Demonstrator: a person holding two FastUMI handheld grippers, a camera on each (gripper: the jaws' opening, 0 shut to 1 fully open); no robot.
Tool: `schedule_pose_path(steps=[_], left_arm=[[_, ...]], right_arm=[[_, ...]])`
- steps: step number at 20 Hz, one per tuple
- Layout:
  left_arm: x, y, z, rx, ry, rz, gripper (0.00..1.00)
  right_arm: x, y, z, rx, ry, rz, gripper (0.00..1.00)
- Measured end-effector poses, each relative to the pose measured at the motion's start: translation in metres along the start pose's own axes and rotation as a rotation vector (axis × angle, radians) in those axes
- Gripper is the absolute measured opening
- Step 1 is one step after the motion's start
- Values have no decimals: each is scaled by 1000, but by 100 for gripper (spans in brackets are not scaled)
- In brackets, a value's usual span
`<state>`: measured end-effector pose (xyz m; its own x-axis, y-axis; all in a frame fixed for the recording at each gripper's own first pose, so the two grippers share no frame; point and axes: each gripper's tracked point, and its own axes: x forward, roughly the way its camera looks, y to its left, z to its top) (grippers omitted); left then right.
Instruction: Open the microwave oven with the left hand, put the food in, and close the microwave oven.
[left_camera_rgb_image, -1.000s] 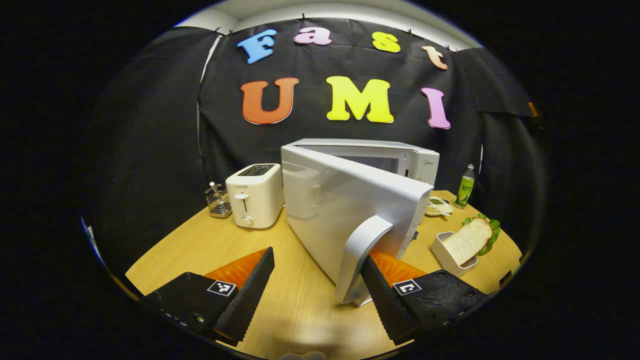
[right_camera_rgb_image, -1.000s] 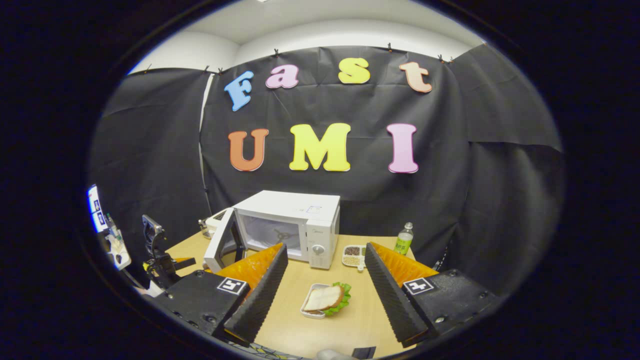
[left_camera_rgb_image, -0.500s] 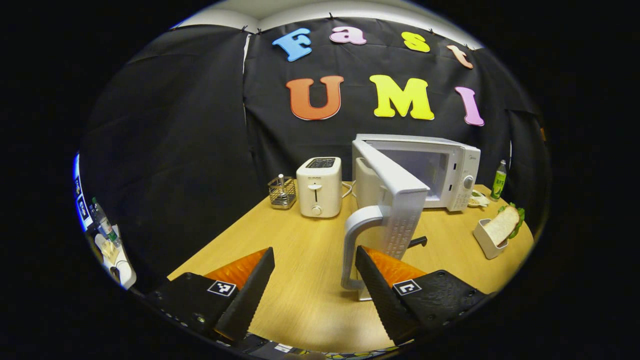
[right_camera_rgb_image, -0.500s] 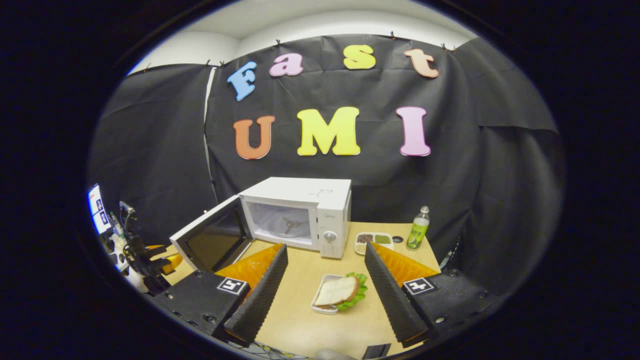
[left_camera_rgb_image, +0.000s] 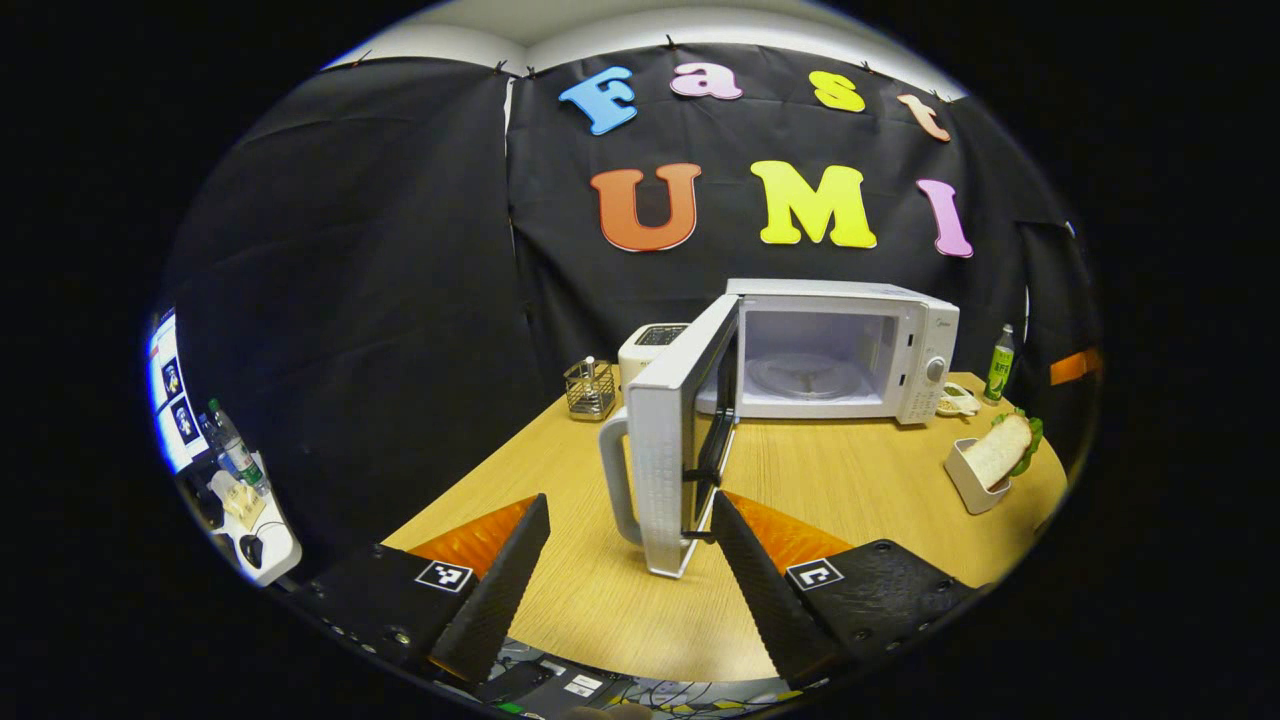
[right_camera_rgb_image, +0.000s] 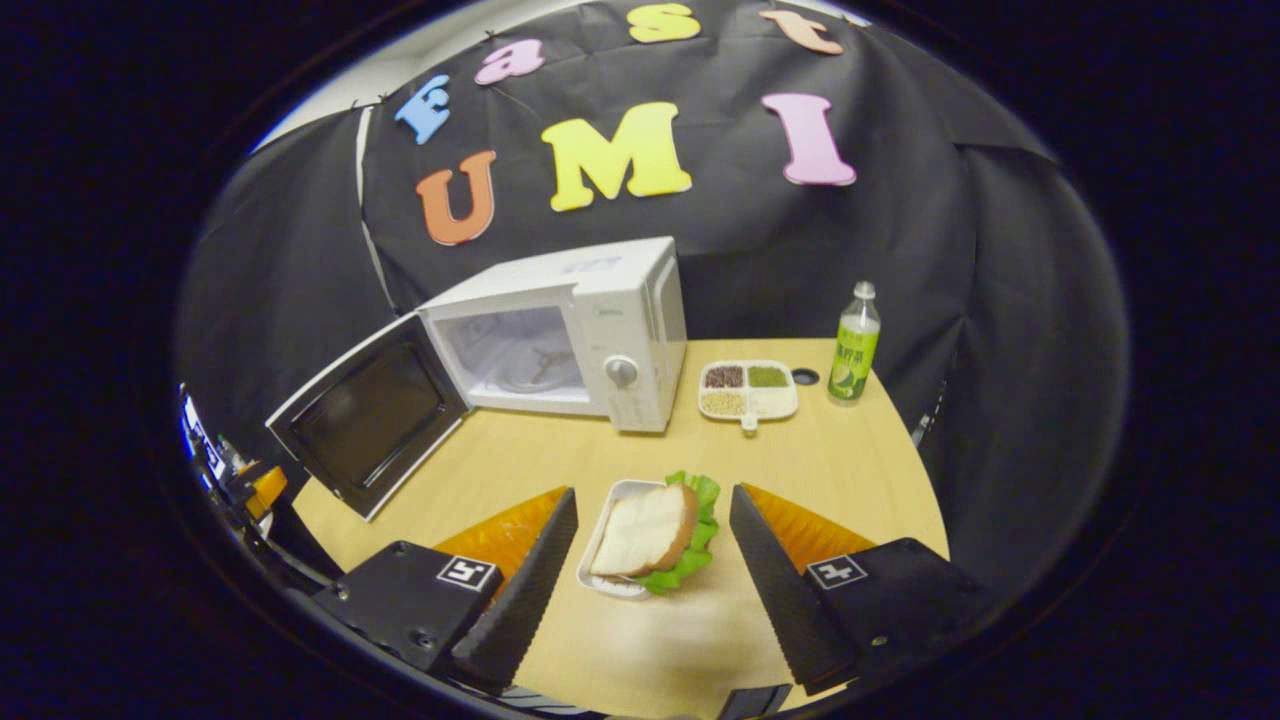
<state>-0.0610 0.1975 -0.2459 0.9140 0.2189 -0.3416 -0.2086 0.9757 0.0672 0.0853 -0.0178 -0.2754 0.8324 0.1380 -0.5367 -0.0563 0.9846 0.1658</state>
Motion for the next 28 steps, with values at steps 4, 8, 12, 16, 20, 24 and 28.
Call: schedule_pose_path(steps=[4,8,12,16,20,24,28], left_arm=[[-11,-28,18,4,-16,-33,96],[-16,-47,37,13,-20,3,95],[-24,-57,48,-3,-12,71,95],[-36,-69,52,0,5,118,95],[-46,-80,59,47,-1,128,95],[-49,-99,59,73,-17,86,95],[-41,-112,63,56,-35,4,95]], right_arm=[[47,-18,-26,112,135,55,94],[79,-23,-46,194,253,126,78],[93,-6,-53,339,345,260,58],[95,-2,-53,463,410,331,36],[90,0,-46,520,420,375,34],[72,11,-15,519,359,414,40],[53,45,28,505,271,459,39]])
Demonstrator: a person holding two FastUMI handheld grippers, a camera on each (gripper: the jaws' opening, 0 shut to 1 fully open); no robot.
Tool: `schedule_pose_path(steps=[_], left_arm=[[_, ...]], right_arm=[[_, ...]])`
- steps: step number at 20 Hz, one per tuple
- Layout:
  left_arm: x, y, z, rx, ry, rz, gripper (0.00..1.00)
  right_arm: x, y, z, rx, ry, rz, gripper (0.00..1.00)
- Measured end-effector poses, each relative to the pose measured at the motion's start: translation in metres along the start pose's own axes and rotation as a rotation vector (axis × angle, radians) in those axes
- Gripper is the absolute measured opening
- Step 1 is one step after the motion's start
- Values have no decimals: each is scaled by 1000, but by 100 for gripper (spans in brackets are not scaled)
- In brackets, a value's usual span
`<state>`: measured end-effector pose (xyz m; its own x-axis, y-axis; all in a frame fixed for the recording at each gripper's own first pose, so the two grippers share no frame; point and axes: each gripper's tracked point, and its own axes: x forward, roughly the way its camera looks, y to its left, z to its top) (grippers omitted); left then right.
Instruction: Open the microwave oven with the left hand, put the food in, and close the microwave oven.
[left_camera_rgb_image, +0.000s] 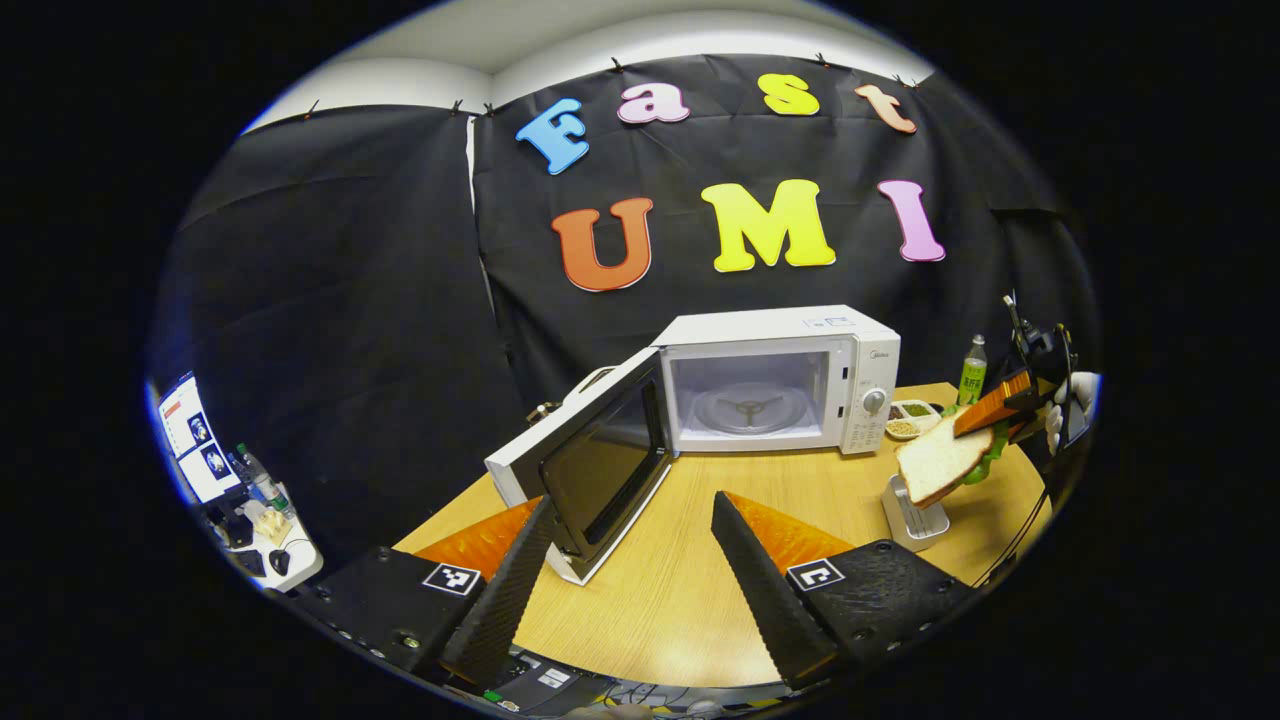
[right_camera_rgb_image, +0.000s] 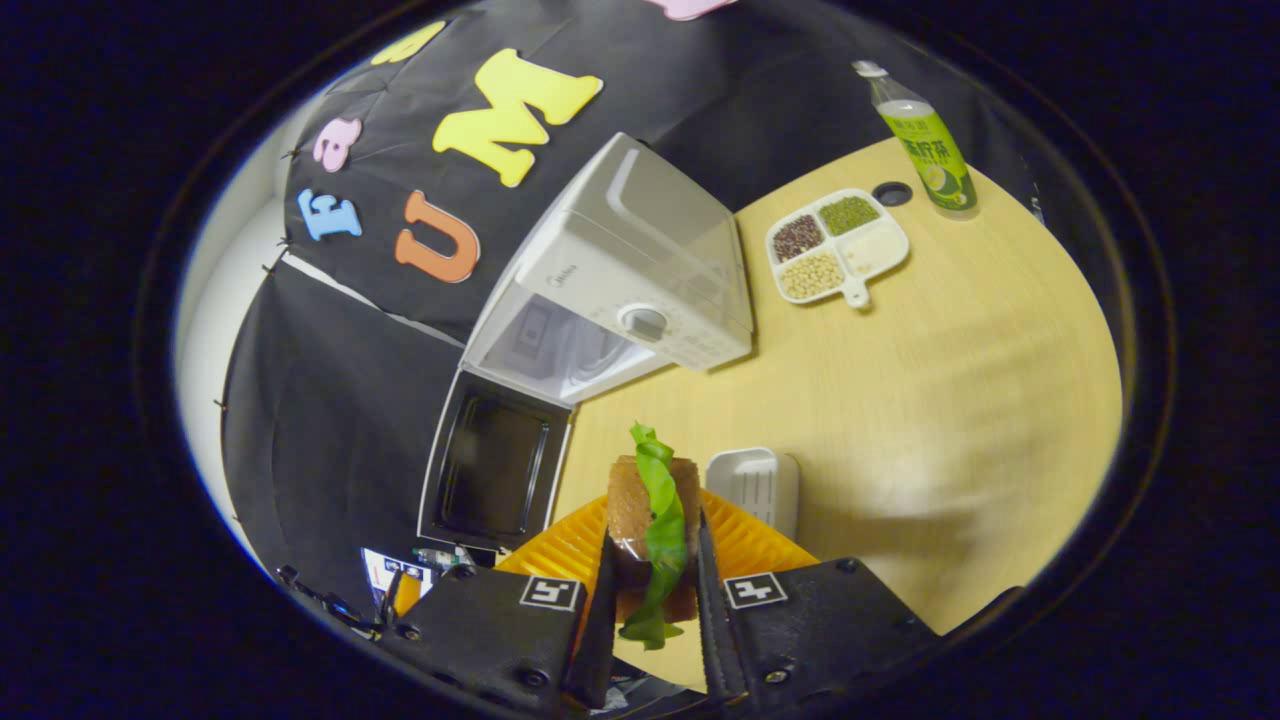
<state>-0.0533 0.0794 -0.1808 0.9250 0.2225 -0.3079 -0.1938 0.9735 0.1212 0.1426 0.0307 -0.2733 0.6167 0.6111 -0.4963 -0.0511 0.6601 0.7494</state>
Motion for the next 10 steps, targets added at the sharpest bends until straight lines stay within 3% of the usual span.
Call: schedule_pose_path(steps=[1,2,3,4,5,6,10], left_arm=[[5,-1,2,0,-3,-23,95],[8,-1,5,3,-6,-49,95],[11,2,8,8,-12,-72,95],[15,5,12,16,-16,-91,95],[19,9,14,22,-18,-110,95],[23,14,18,25,-20,-129,95],[34,35,21,59,-6,-199,95]], right_arm=[[2,16,4,-3,-24,13,31],[7,31,7,-2,-52,23,30],[13,49,10,5,-77,37,37],[22,66,12,10,-102,55,37],[32,81,16,11,-131,65,29],[44,93,21,9,-170,68,36],[104,130,39,47,-325,51,36]])
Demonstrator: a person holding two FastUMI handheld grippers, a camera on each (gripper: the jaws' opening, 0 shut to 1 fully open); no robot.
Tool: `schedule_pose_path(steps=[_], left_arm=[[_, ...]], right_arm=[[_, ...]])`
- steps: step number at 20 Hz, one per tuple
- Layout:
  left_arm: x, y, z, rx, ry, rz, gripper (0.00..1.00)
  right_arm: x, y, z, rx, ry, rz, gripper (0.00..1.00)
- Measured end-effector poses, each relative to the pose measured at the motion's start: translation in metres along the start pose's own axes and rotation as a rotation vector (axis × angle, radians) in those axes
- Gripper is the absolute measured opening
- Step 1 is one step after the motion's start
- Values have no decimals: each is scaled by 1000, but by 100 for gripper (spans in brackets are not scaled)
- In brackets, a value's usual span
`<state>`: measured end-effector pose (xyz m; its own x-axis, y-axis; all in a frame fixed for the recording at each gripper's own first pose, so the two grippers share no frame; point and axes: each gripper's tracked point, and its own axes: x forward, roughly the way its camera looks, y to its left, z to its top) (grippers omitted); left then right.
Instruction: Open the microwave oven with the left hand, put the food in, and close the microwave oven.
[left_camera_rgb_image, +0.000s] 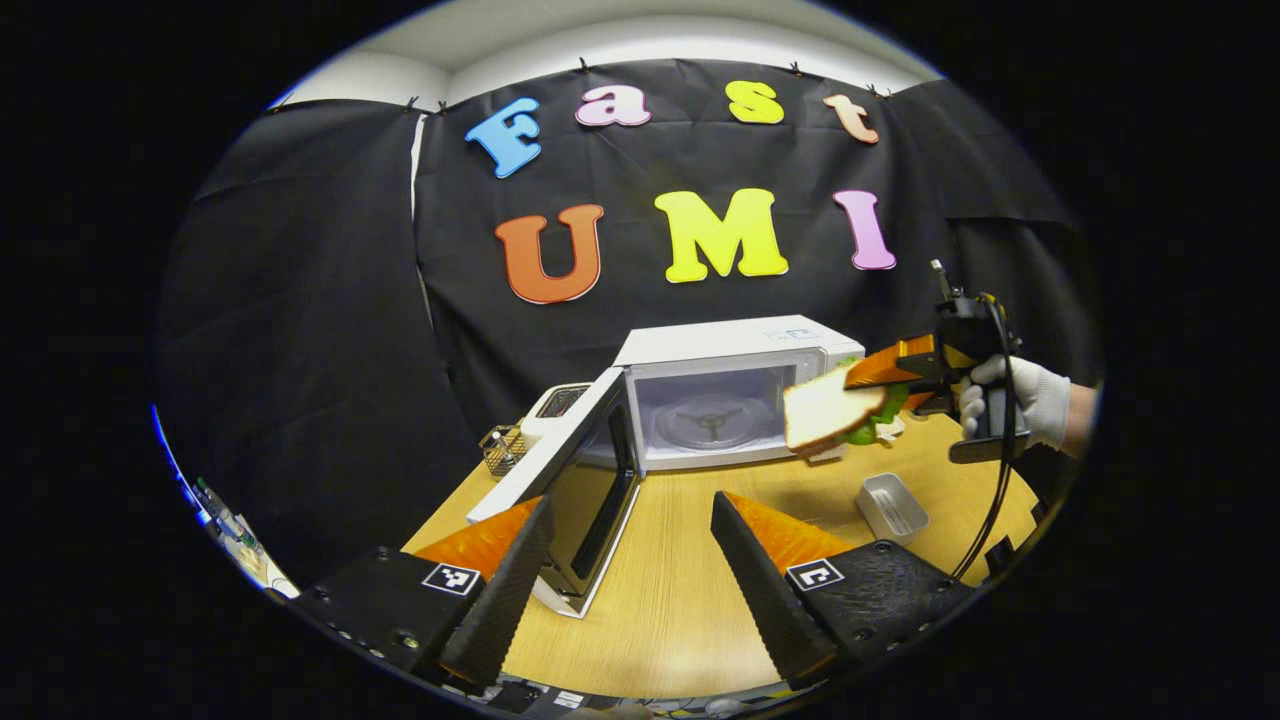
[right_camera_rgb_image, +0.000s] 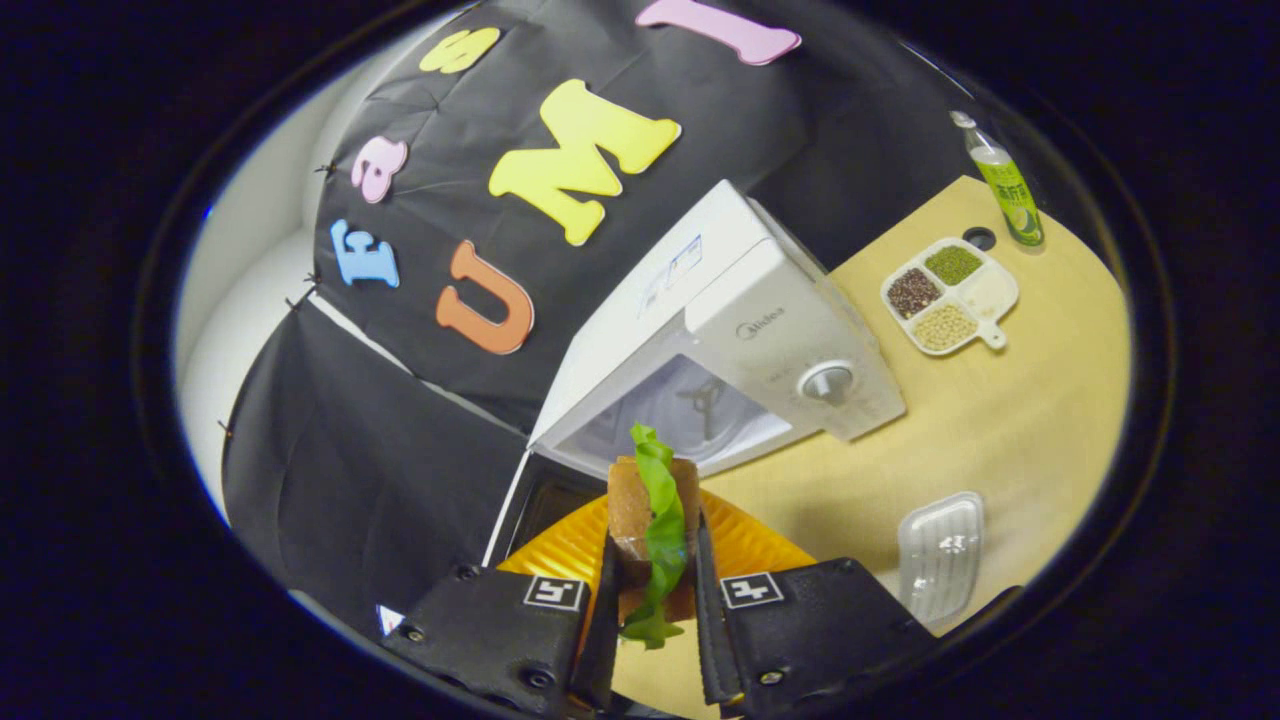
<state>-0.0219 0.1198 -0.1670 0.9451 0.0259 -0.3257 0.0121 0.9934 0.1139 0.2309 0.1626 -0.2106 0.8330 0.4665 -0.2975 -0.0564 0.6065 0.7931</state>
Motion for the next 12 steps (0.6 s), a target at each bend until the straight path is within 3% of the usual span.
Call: schedule_pose_path(steps=[4,8,12], left_arm=[[1,15,3,49,20,-48,95],[2,9,18,55,10,-96,95],[1,-1,30,57,-15,-156,95]], right_arm=[[71,11,-11,82,-132,-58,36],[126,-4,-4,146,-321,-150,36],[174,-26,-4,197,-422,-220,36]])
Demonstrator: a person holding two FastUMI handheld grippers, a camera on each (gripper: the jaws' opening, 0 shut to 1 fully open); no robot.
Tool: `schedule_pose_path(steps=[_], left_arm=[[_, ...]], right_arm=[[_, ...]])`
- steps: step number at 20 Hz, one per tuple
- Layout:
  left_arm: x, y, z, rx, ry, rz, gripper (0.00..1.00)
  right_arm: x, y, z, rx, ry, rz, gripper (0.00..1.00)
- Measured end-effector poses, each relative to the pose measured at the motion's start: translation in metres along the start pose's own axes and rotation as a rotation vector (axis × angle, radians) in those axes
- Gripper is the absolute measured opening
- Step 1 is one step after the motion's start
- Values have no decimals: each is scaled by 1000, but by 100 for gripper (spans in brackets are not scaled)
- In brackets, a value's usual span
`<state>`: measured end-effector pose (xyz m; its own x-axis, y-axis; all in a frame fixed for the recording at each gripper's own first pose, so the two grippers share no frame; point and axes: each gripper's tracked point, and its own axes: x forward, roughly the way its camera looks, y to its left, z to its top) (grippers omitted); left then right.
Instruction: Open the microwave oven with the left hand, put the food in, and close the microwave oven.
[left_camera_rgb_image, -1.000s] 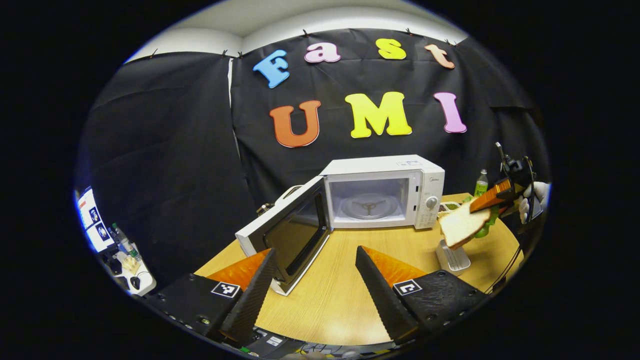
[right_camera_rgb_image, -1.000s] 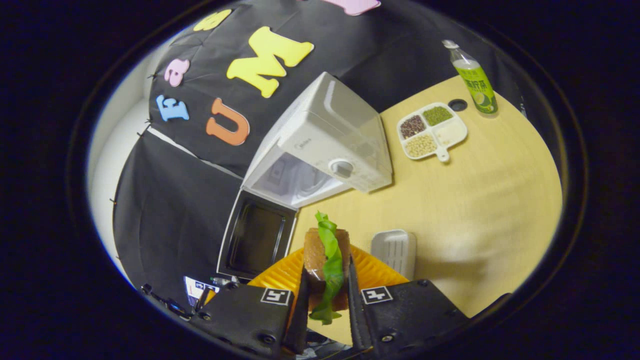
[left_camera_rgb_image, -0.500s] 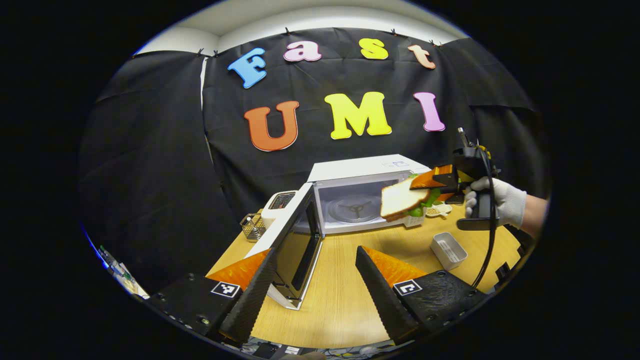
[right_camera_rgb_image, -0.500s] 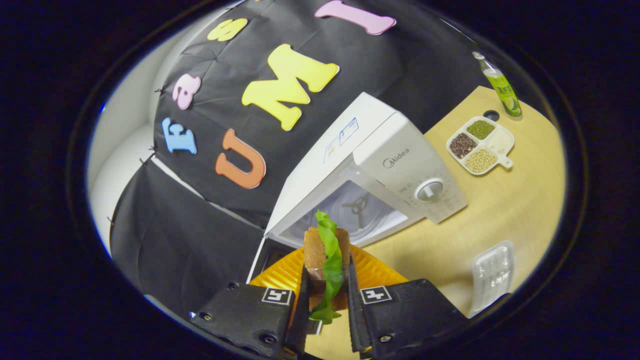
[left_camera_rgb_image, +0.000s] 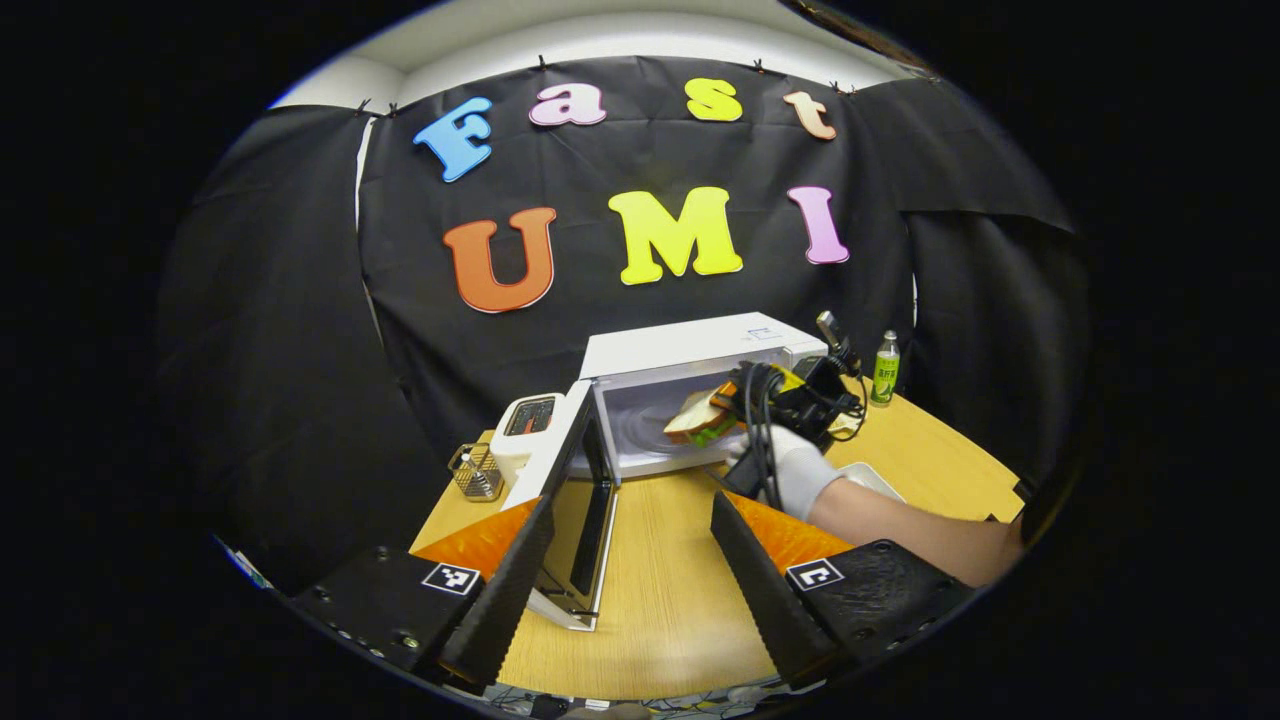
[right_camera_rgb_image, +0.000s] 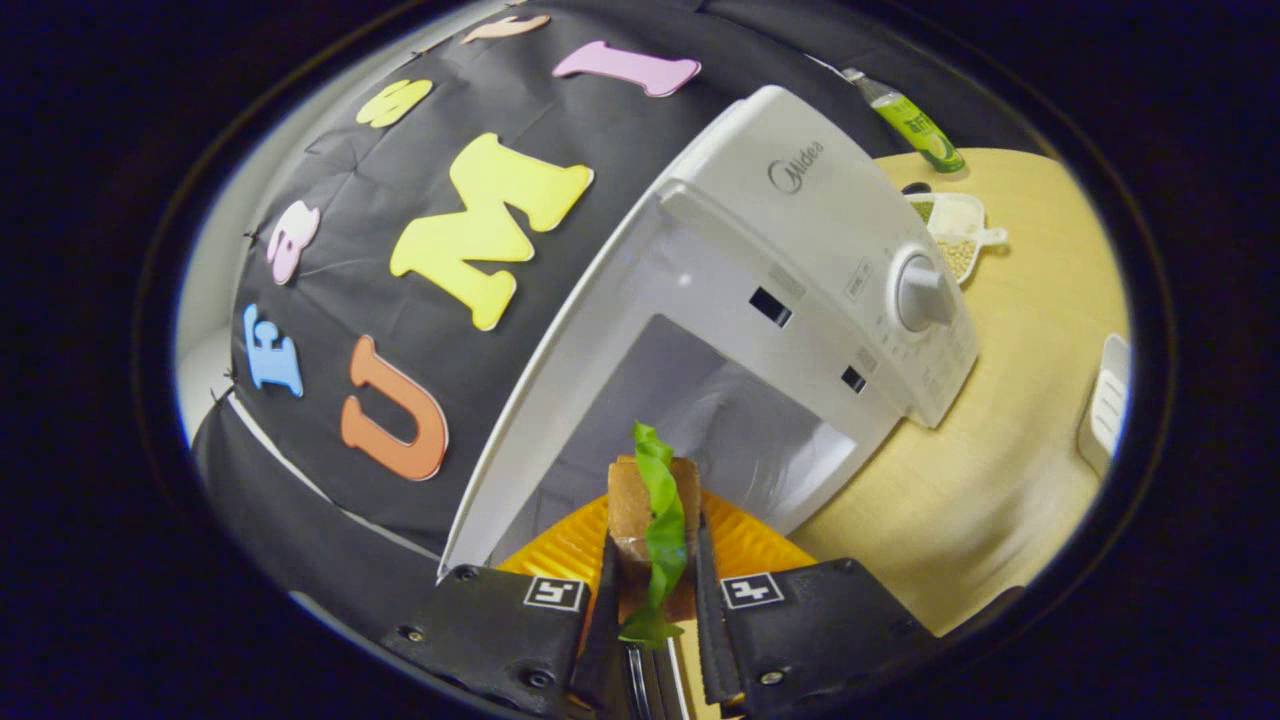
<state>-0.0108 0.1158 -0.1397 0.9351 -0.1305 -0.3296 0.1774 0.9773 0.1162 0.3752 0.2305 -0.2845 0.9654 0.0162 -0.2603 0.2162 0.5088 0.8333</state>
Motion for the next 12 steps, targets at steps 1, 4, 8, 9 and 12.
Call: schedule_pose_path(steps=[1,4,8,9,12], left_arm=[[0,1,-1,2,-2,-4,95],[5,4,-7,-8,14,-4,95],[4,6,-19,-15,45,-1,95],[4,7,-21,-17,48,3,95],[4,4,-21,-25,50,-8,95]], right_arm=[[10,-1,-4,10,-20,-2,36],[32,9,-12,46,-50,14,36],[60,5,-18,-55,-68,-20,38],[64,4,-18,-76,-76,-16,39],[69,-9,-16,-203,-96,-74,34]])
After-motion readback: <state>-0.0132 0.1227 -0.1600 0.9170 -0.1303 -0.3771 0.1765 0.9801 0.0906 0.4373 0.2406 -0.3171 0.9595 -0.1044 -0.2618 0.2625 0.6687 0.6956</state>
